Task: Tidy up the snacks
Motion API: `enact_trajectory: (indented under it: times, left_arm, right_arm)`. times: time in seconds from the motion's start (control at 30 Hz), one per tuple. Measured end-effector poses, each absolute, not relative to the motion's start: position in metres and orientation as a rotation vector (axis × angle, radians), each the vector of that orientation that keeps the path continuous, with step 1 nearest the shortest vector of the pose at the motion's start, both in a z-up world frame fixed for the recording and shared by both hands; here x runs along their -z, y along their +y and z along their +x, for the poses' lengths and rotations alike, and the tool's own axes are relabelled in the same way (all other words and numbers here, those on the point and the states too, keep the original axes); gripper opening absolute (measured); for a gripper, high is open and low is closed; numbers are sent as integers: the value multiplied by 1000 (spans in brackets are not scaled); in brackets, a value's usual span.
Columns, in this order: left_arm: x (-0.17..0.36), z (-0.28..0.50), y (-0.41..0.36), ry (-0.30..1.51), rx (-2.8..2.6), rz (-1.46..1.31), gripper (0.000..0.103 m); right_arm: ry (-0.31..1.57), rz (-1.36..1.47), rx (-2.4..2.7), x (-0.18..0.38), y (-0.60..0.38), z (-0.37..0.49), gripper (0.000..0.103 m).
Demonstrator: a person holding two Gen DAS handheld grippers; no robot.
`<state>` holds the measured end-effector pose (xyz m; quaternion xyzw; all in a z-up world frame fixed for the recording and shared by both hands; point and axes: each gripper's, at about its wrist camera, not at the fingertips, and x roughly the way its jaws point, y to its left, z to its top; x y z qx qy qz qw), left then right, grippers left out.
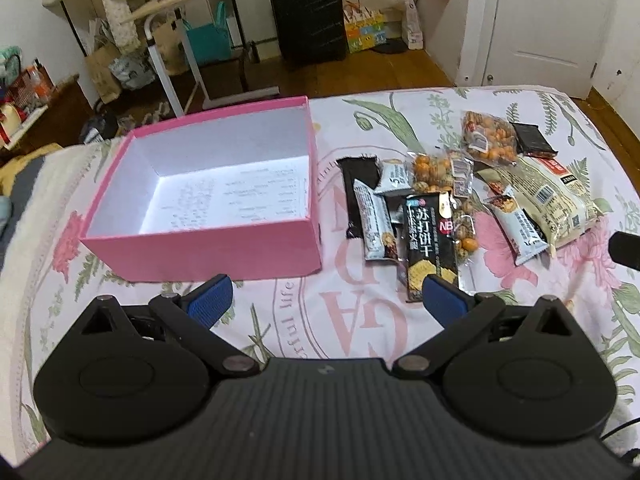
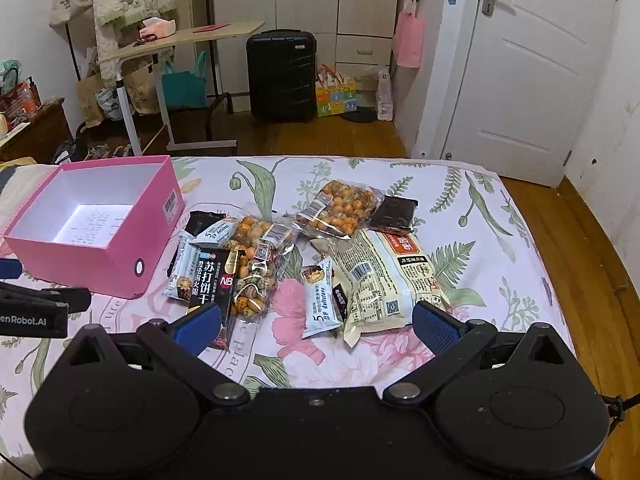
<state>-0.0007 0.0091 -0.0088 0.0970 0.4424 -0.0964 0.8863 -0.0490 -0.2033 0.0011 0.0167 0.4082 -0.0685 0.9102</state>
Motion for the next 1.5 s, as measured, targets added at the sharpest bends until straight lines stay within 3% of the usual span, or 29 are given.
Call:
enact_trajectory:
  times: [0.87, 1.03, 1.17, 1.5]
  left_arm:
    - [7, -2, 11, 923, 214, 191, 103]
    - [3, 6, 16, 913, 220, 154, 100]
    - [10, 25, 22, 938, 227, 106, 100]
    - [73, 53, 10, 969, 361, 5, 96]
  right_arm:
    - [818, 11, 116, -5, -197, -53, 103]
    - [677, -3, 52, 0, -197, -52, 103]
    - [619, -56, -59, 19, -194, -37, 103]
    - [717, -140, -315, 116, -163, 0, 96]
